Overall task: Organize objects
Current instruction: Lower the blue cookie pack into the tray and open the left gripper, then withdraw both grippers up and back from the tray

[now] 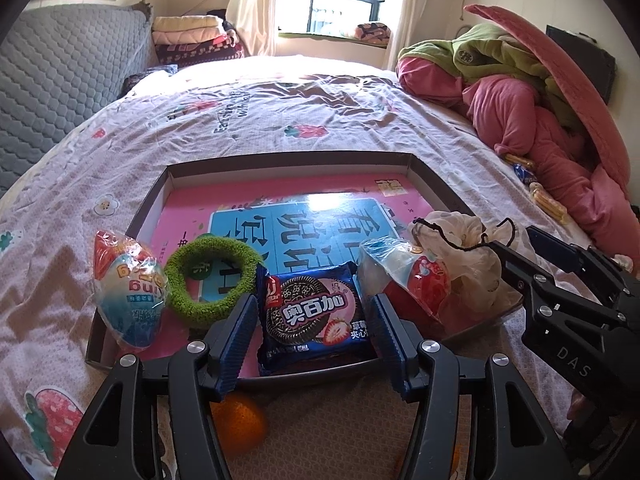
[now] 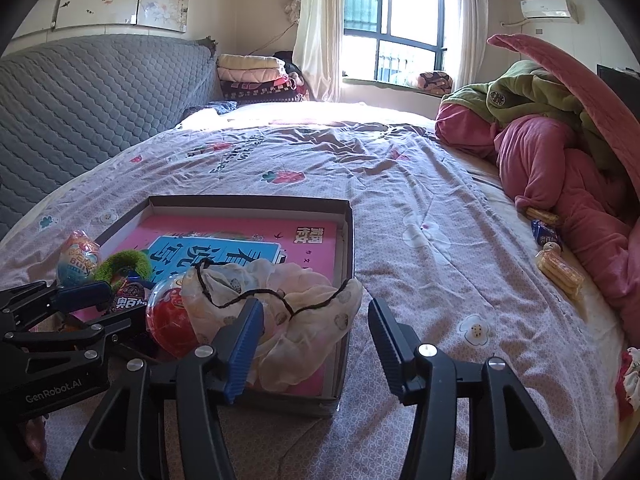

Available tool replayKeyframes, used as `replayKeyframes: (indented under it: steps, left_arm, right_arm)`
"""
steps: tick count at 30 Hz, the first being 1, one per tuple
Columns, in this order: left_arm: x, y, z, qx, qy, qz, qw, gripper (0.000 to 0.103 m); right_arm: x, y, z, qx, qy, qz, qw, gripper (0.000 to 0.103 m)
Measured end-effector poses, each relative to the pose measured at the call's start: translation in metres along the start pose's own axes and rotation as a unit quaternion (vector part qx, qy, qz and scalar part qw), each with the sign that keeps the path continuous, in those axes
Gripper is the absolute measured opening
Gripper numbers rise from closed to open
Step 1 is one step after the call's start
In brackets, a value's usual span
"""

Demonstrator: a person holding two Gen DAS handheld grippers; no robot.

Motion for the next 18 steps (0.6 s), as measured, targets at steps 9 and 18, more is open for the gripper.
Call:
replayKeyframes:
  steps: [9,18]
  left_arm:
    - [-0.0011,-0.0002,-0.0054,0.002,-0.006,0.000,1.0000,0.060]
    - [-0.0014,0.0063,-0.0098,-0.003,-0.008,-0.001,1.0000,0.060]
  right_arm:
    - [-0.0009,0.0018,-0.0020,-0.002,-0.003,-0.003,1.000,0.055]
    - [0.0060,-0.0007,-0.0004,0.001,0.010,-0.010,1.000,0.057]
Point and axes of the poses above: each gripper's, at about its wrist camera, not at the fingertips, and z roughly the way its jaws point, y to its left, x to its underside, the point moved 7 cm from there along z, roughly the way its jaws point, and after that the axes turned 2 degrees about y, right-handed, at the moved point
